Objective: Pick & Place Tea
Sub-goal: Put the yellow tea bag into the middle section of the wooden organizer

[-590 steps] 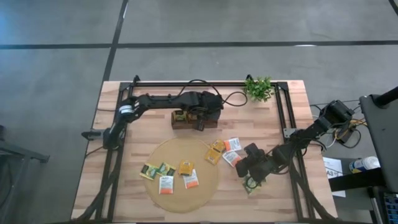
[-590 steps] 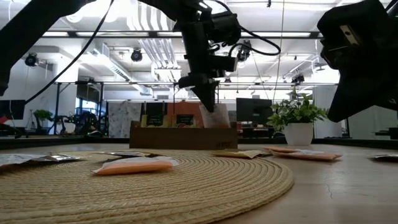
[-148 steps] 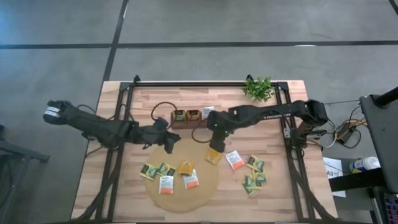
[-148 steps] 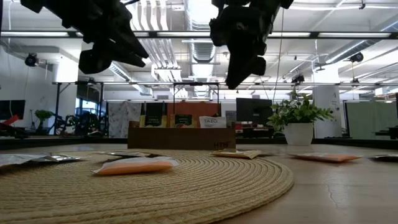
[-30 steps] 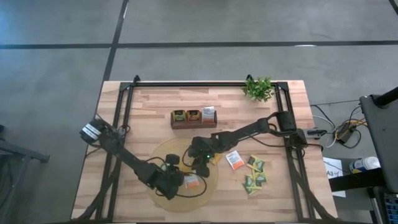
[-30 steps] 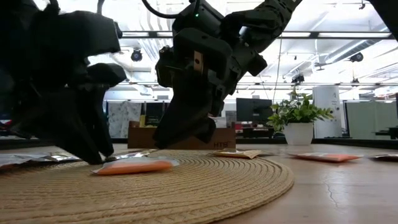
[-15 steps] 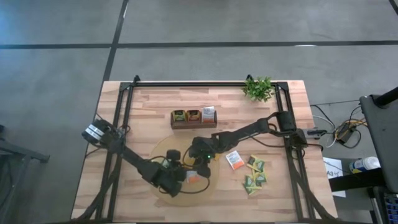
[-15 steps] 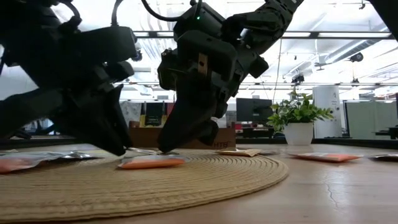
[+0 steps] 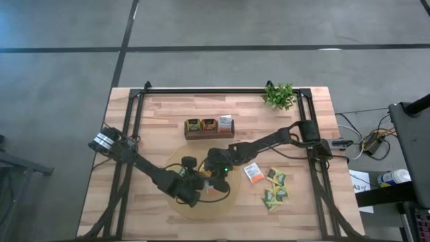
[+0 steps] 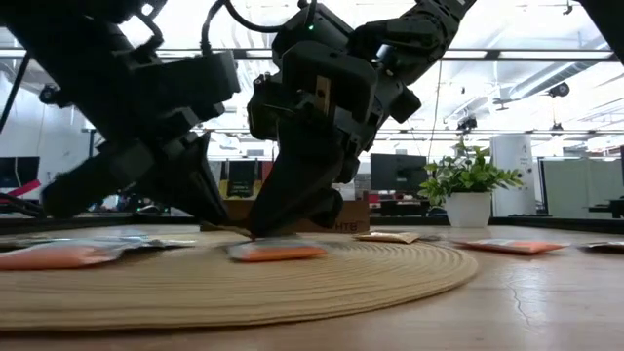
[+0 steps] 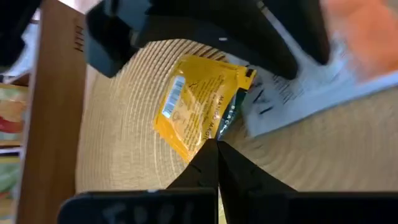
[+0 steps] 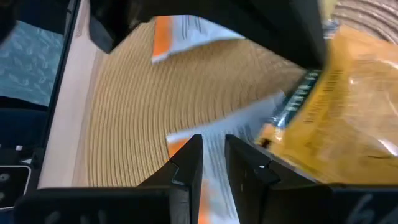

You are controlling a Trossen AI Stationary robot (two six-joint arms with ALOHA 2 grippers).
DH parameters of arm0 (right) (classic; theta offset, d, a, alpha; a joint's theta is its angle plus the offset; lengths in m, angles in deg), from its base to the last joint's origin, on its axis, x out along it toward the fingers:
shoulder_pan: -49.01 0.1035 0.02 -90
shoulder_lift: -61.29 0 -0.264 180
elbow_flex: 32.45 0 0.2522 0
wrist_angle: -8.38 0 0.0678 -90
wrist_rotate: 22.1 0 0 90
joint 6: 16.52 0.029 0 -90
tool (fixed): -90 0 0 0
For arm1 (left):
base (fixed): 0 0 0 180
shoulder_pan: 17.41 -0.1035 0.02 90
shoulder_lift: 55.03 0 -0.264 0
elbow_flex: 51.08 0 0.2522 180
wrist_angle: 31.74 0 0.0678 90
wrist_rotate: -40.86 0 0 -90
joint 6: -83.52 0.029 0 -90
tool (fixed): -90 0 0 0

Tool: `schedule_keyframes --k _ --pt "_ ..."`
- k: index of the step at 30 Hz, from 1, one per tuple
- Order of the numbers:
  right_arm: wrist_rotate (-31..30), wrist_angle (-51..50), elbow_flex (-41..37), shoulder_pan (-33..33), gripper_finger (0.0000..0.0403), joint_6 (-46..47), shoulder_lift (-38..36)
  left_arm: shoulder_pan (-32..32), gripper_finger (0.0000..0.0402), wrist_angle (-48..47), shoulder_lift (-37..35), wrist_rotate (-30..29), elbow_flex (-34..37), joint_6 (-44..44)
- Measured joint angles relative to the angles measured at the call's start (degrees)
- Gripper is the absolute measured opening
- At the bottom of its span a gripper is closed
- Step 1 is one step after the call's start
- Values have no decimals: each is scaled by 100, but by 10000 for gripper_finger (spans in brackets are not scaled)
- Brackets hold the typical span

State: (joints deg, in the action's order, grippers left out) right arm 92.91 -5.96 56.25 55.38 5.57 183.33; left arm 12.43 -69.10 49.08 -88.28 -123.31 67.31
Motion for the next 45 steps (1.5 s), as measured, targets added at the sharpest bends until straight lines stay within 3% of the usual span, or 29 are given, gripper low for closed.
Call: schedule_keyframes --k 17,31,40,45 --pt "-12 -657 39 -72 68 -515 -276 -413 0 -1083 -151 -261 -547 95" --pt "-1438 -2047 -17 -334 68 -1437 -1671 -887 0 -1436 -1452 -297 -553 -416" --pt "-2161 -2939 -128 -381 68 -1605 -2131 -1298 0 -1650 -1907 -270 -796 171" --pt "-2294 -2870 -569 -385 68 -1331 -2591 -1693 0 -1630 -2000 -271 -888 744"
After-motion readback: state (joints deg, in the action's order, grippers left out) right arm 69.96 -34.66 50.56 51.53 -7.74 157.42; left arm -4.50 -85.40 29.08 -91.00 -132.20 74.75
